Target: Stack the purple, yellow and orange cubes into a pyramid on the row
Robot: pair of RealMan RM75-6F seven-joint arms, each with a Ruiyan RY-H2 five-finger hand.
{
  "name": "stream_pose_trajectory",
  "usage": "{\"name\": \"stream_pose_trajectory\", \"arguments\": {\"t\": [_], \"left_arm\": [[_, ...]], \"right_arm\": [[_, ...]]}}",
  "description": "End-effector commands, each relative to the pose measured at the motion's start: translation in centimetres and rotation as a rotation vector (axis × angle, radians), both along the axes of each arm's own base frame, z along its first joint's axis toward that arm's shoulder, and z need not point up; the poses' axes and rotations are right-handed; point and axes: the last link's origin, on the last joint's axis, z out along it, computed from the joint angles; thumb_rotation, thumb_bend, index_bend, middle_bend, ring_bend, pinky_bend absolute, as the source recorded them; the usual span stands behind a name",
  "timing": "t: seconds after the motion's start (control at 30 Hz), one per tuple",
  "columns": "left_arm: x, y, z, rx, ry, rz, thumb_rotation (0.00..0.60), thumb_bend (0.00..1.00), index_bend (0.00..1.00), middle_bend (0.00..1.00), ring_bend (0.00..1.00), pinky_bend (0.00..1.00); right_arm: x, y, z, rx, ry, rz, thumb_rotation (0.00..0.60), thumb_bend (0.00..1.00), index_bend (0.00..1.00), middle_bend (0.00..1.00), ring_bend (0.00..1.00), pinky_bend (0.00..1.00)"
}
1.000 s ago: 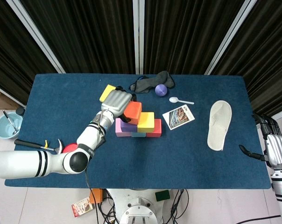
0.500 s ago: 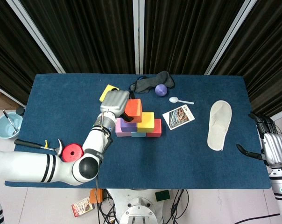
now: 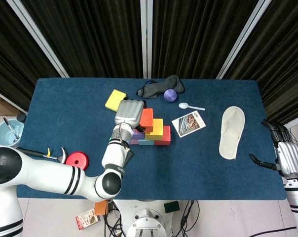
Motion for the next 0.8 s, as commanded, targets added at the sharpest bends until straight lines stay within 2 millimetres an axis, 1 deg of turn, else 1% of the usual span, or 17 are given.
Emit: {"name": "stream_pose_trajectory", "arguments": {"t": [0.03,0.27,0.8], "left_arm": [[0.09,-0.02,-0.12,0.001,0.003,0.011,0.6,0.12,0.4,0.46,0.34,0.2],[-0.18,-0.18,-0.31,0.006,0.021,0.007,0.6,0.12,0.4,0.45,0.34,0.19],[-0.24,-0.42,-0.86,-0.009,0.003,-0.016,0.6,0.12,0.4,0.44,0.34,0.18]], "right_arm": [[-0.01,-0.01,0.03,0.001,0.0,0.0,0.6,0.18,0.04,0.12,0.02,0.0],[-0.02,0.01,0.07,0.0,-0.002,0.0,0.6,0.18,0.04,0.12,0.02,0.0],[-0.01,-0.09,0.05,0.0,-0.001,-0.004,0.6,0.18,0.04,0.12,0.02,0.0]]}}
